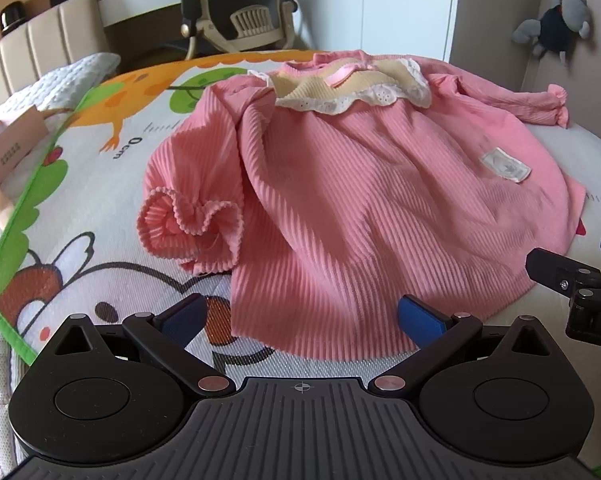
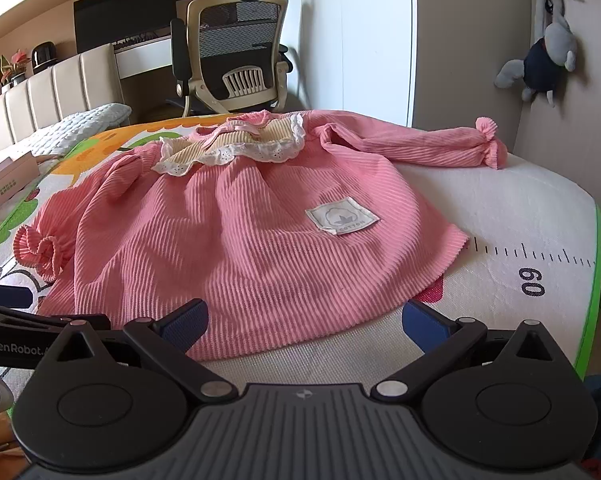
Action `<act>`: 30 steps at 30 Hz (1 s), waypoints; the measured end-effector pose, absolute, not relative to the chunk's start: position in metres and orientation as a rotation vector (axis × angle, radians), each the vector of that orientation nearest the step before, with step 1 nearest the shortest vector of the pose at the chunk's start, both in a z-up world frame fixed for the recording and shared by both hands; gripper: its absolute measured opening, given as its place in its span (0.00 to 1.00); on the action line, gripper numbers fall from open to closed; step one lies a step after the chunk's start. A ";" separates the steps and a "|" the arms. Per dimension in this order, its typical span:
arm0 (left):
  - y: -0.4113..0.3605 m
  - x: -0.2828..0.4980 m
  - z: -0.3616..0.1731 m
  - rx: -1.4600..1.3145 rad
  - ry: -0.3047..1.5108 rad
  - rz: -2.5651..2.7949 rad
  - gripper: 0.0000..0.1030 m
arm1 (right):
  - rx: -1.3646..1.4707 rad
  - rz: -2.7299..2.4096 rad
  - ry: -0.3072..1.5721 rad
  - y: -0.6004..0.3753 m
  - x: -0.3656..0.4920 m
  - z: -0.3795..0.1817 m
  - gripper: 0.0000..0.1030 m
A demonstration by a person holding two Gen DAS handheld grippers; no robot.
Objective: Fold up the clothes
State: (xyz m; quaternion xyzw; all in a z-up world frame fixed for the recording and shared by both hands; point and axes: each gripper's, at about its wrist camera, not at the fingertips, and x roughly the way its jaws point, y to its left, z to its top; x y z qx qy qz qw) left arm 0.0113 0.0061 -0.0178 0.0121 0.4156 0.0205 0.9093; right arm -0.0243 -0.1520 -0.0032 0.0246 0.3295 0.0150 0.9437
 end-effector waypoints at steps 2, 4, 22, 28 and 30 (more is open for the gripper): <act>0.006 0.011 -0.018 0.023 0.859 0.043 1.00 | 0.051 0.031 0.672 -0.152 -0.024 -0.004 1.00; 0.007 0.011 -0.019 0.021 0.861 0.044 1.00 | 0.052 0.032 0.673 -0.152 -0.024 -0.004 1.00; 0.007 0.012 -0.020 0.010 0.872 0.050 1.00 | 0.054 0.036 0.679 -0.152 -0.025 -0.006 1.00; 0.008 0.013 -0.017 0.018 0.858 0.035 1.00 | 0.071 0.061 0.679 -0.154 -0.024 -0.007 1.00; 0.015 0.017 -0.009 -0.006 0.812 0.014 1.00 | 0.110 0.089 0.661 -0.163 -0.018 -0.004 1.00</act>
